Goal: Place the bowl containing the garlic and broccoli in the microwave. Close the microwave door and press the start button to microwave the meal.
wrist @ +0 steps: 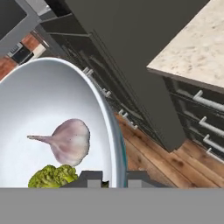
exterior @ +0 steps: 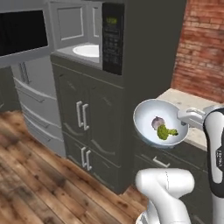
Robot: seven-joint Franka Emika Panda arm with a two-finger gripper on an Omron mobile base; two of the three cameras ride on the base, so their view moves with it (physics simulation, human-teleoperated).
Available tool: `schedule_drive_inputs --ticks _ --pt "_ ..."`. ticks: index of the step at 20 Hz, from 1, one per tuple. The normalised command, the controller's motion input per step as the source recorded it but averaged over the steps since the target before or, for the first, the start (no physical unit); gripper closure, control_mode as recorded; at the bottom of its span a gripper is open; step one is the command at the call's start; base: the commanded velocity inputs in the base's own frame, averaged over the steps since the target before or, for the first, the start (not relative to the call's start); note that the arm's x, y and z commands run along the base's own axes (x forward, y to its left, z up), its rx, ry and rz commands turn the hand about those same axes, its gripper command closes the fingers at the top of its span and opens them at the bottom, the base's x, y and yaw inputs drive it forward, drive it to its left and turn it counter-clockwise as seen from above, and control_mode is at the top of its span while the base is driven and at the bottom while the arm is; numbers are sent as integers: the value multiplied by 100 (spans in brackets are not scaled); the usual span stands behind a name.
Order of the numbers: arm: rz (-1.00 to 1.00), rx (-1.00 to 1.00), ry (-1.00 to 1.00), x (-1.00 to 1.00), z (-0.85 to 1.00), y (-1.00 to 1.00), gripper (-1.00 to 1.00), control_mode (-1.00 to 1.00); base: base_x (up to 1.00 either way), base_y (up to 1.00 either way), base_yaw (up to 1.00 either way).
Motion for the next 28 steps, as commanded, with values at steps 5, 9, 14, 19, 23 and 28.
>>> schedule_drive_inputs --ticks 5,9,14,19,23,28 --pt "0 0 0 0 0 0 100 100 68 100 -5" --pt "0 0 0 0 0 0 100 100 59 100 -36" --pt "0 0 0 0 0 0 100 100 50 98 -39" --pt "0 0 0 0 0 0 100 100 21 93 -25" --pt "0 0 0 0 0 0 100 100 24 66 -25" --pt "0 0 0 0 0 0 100 100 33 24 -28"
